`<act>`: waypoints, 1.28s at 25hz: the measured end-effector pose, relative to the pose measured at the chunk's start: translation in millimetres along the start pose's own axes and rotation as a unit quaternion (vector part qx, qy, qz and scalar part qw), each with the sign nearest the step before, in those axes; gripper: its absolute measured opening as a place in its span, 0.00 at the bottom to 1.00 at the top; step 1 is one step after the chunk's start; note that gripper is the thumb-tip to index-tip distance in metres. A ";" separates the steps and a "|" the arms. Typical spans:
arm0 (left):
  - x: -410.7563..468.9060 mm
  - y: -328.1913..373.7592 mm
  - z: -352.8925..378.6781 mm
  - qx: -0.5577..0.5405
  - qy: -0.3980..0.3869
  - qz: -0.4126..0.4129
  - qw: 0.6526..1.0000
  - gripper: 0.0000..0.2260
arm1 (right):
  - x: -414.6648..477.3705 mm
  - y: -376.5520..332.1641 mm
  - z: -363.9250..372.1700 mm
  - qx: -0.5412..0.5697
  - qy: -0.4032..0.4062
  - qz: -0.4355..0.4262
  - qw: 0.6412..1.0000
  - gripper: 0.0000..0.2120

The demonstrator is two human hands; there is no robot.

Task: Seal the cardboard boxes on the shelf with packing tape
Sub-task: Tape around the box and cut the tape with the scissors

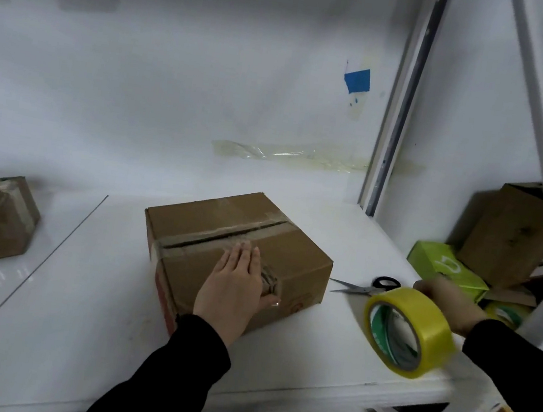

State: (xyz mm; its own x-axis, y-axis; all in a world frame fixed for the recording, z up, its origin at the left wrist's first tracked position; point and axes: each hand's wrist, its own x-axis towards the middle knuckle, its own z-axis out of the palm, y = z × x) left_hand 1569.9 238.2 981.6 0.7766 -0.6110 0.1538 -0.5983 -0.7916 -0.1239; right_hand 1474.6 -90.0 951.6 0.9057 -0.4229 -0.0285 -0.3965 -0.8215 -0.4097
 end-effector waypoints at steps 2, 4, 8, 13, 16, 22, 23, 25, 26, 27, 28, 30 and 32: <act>-2.3 2.0 2.6 0.001 -0.005 0.005 1.000 0.39 | -27.8 -29.3 -25.8 0.023 0.170 -0.018 0.985 0.15; -3.0 3.1 4.2 0.018 0.003 0.009 1.000 0.40 | -59.2 -67.1 -44.6 0.074 0.415 -0.086 0.903 0.12; -5.1 -0.6 2.3 0.037 -0.005 0.031 0.999 0.43 | -82.0 -140.9 3.3 0.104 0.367 -0.316 0.869 0.08; -20.9 -29.7 -6.8 -0.042 0.027 0.070 0.996 0.37 | -41.3 -176.7 66.4 -0.091 0.222 -0.468 0.851 0.25; -30.6 -31.2 -3.5 -0.027 0.069 0.069 0.995 0.32 | -27.2 -181.0 82.2 -0.140 0.225 -0.472 0.841 0.25; -27.8 -26.9 6.6 -0.017 0.080 0.065 0.995 0.31 | -24.9 -181.9 105.4 -0.053 0.246 -0.456 0.854 0.20; -27.4 -25.8 4.0 -0.035 0.066 0.055 0.996 0.30 | -24.8 -183.1 104.1 -0.053 0.239 -0.454 0.857 0.20; -26.2 -24.3 3.8 -0.051 -0.003 0.048 0.998 0.30 | -26.7 -184.4 100.7 -0.054 0.227 -0.455 0.859 0.21; -27.8 -24.8 2.8 -0.043 -0.011 0.048 0.998 0.31 | -27.2 -183.7 99.4 -0.052 0.220 -0.458 0.860 0.21; -28.7 -25.4 1.5 -0.039 -0.001 0.039 0.998 0.32 | -27.5 -181.8 97.0 -0.045 0.207 -0.462 0.861 0.22; -29.7 -26.7 -0.5 -0.042 0.009 0.027 0.999 0.35 | -27.6 -178.3 93.3 -0.036 0.198 -0.461 0.864 0.23; -29.9 -28.7 -8.5 -0.036 0.032 0.020 0.999 0.42 | -24.3 -170.7 81.9 -0.028 0.195 -0.443 0.875 0.27; -28.2 -27.6 -14.8 -0.028 0.031 0.032 0.999 0.44 | -19.5 -166.6 71.6 -0.043 0.194 -0.431 0.880 0.27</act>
State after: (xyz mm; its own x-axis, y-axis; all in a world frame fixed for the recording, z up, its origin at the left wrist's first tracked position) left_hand 1561.5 277.2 995.2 0.7242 -0.6577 0.2072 -0.6576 -0.7492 -0.0796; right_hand 1533.7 82.5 955.1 0.7623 0.2872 0.5801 0.3889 -0.9196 -0.0558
